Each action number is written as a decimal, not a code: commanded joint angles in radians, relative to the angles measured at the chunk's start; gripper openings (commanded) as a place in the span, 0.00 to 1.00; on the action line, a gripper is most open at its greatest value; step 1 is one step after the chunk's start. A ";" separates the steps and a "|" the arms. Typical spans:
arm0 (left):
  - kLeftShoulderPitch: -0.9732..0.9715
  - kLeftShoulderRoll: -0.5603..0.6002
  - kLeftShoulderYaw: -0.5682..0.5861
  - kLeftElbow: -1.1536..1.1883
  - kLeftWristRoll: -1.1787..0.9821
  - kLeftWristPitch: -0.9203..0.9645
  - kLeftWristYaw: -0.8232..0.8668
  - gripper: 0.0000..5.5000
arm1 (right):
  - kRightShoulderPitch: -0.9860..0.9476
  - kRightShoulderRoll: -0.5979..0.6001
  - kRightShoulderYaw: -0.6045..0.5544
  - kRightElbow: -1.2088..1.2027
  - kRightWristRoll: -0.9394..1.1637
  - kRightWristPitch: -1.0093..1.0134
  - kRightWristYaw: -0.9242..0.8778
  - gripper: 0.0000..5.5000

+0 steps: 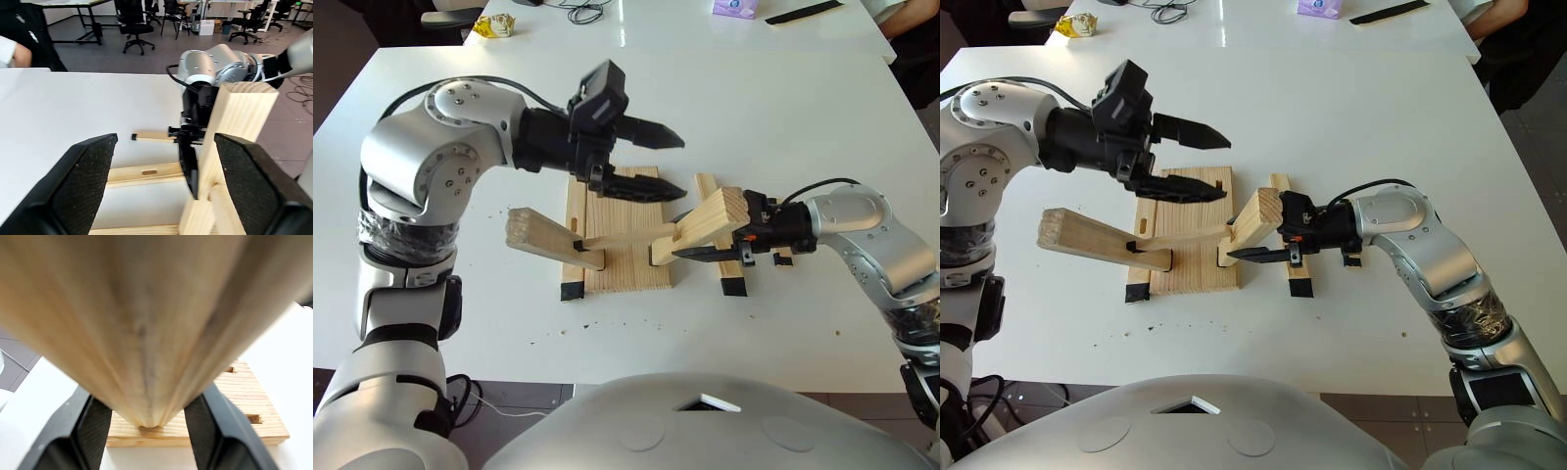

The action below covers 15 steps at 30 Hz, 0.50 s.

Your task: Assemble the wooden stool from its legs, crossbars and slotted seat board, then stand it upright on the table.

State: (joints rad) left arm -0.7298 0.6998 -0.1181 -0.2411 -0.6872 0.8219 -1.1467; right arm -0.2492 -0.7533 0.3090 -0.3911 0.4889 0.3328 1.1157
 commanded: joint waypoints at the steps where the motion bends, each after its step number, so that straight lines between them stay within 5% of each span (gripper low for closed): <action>1: 0.008 0.086 0.011 0.101 0.134 -0.141 -0.028 0.67 | 0.043 -0.018 0.027 0.012 -0.057 0.044 -0.010 0.37; 15: 0.308 0.305 0.025 0.451 0.440 -0.713 -0.234 0.67 | 0.089 -0.039 0.005 -0.013 -0.053 0.041 -0.024 0.37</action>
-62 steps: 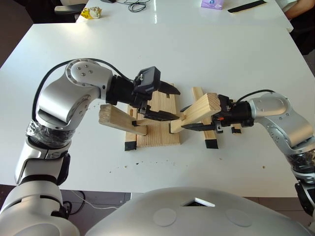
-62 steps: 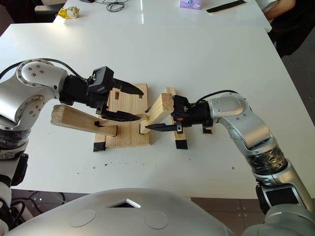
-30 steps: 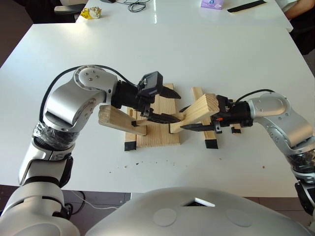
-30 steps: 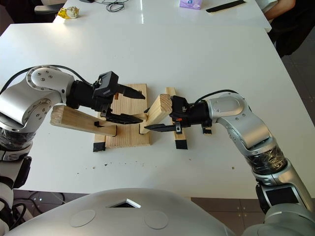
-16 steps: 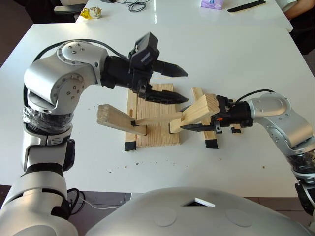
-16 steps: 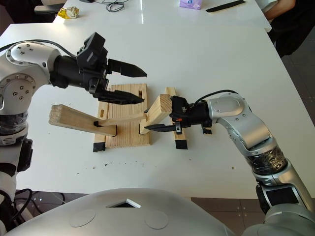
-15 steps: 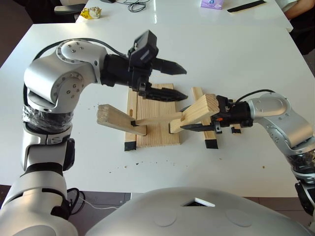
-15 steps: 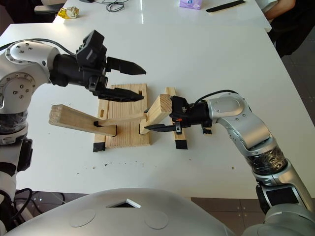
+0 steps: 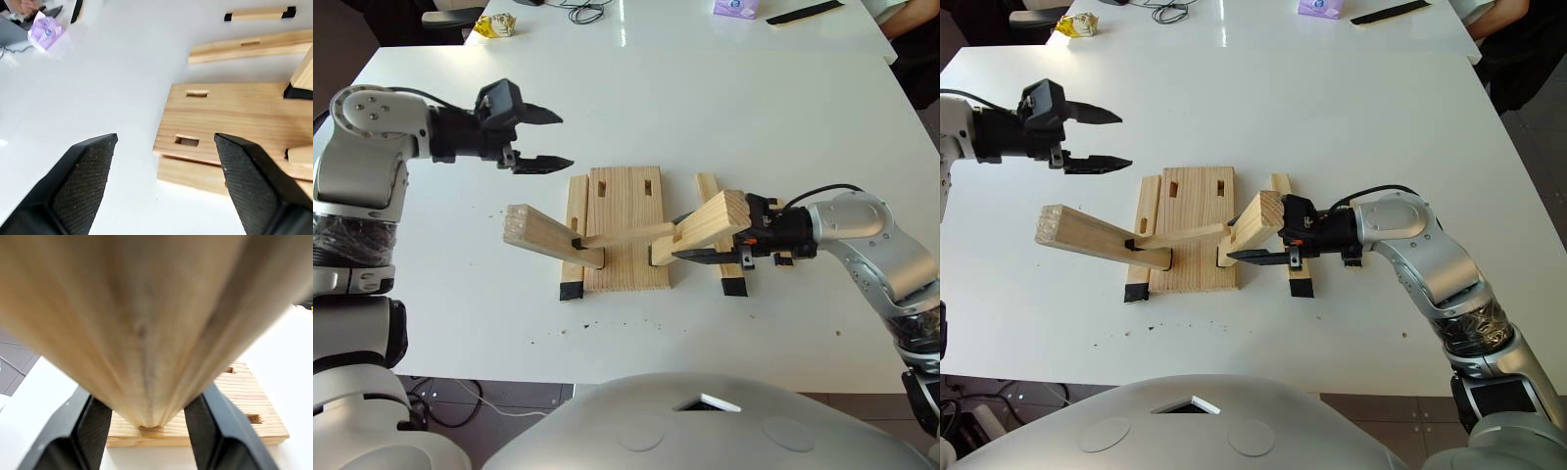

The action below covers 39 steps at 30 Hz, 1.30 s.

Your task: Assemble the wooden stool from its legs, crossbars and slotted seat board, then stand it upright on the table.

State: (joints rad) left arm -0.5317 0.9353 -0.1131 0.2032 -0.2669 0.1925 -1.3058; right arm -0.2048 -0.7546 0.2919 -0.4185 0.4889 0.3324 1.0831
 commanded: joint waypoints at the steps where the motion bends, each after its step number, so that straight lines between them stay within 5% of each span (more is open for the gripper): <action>1: 0.152 0.089 0.022 -0.003 0.017 -0.107 -0.107 0.67 | 0.051 -0.042 0.018 0.009 -0.052 0.043 0.007 0.37; 14: 0.403 0.052 0.132 -0.257 -0.167 -0.035 -0.122 0.67 | 0.086 -0.055 -0.002 -0.008 -0.051 0.043 -0.004 0.37; 20: 0.517 0.048 0.137 -0.347 -0.180 0.012 -0.096 0.52 | 0.065 -0.057 0.002 0.007 -0.052 0.039 0.011 0.37; 39: 0.506 -0.066 0.040 -0.468 -0.134 0.052 0.046 0.50 | 0.030 -0.050 0.017 0.031 -0.049 0.039 0.039 0.37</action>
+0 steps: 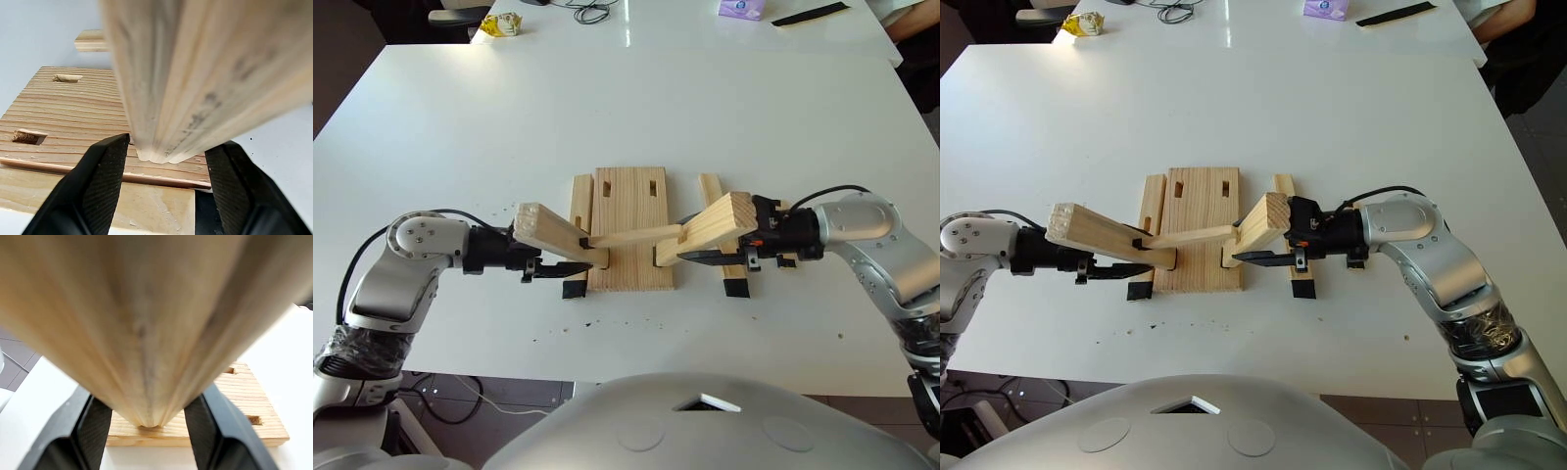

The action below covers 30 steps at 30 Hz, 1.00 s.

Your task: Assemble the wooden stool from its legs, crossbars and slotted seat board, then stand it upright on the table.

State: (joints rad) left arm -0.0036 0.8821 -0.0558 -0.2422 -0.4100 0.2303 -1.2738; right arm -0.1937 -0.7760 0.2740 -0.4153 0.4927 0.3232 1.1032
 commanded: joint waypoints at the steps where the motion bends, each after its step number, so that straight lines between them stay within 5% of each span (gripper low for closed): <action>1: -0.022 -0.013 -0.020 -0.028 0.008 0.016 0.015 0.50 | 0.017 -0.028 0.035 0.029 -0.052 0.049 0.021 0.37; 30: -0.017 -0.047 -0.095 -0.091 0.044 0.035 0.035 0.50 | -0.015 -0.001 0.055 0.072 -0.045 0.058 0.035 0.37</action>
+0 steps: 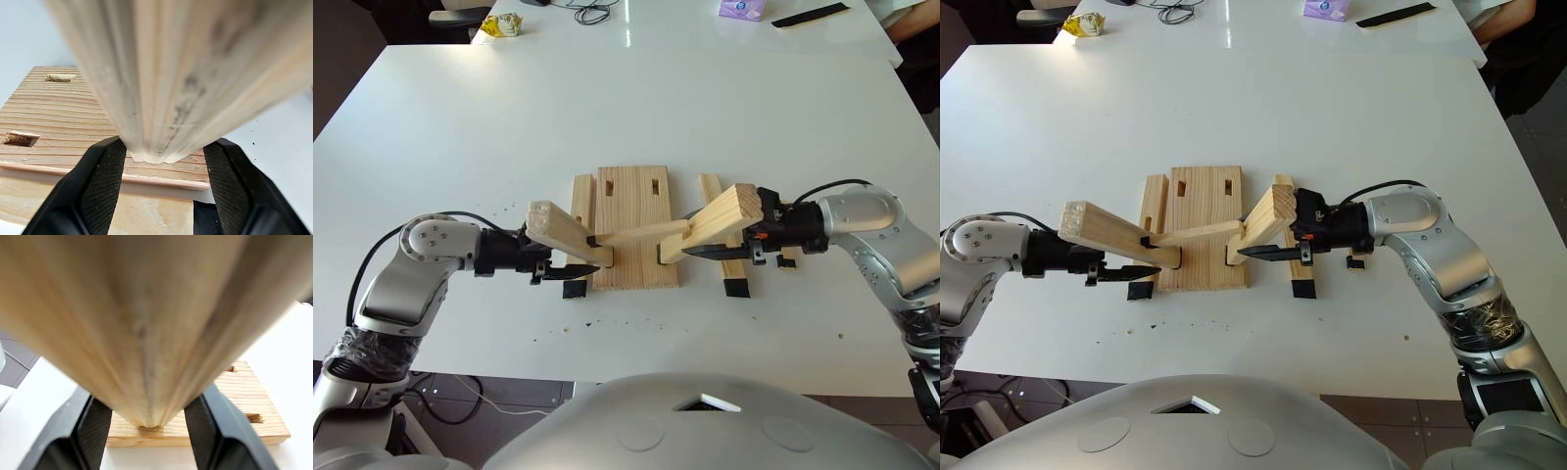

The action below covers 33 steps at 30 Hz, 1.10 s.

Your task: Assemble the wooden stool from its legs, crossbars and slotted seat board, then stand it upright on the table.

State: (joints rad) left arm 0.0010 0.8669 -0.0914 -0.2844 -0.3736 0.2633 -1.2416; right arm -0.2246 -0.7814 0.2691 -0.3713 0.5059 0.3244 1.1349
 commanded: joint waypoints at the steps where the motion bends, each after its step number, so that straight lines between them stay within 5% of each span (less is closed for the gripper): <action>1: -0.021 -0.032 -0.060 -0.051 0.008 0.002 0.003 0.50 | 0.017 0.004 0.059 0.032 -0.056 0.057 0.004 0.37; 33: -0.025 -0.030 -0.071 -0.025 0.016 -0.044 -0.012 0.50 | 0.074 0.041 -0.006 0.122 -0.048 0.025 0.005 0.37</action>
State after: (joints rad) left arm -0.0176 0.8562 -0.1219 -0.2885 -0.3567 0.2349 -1.2311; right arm -0.1980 -0.7453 0.2299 -0.3081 0.5142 0.3072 1.1684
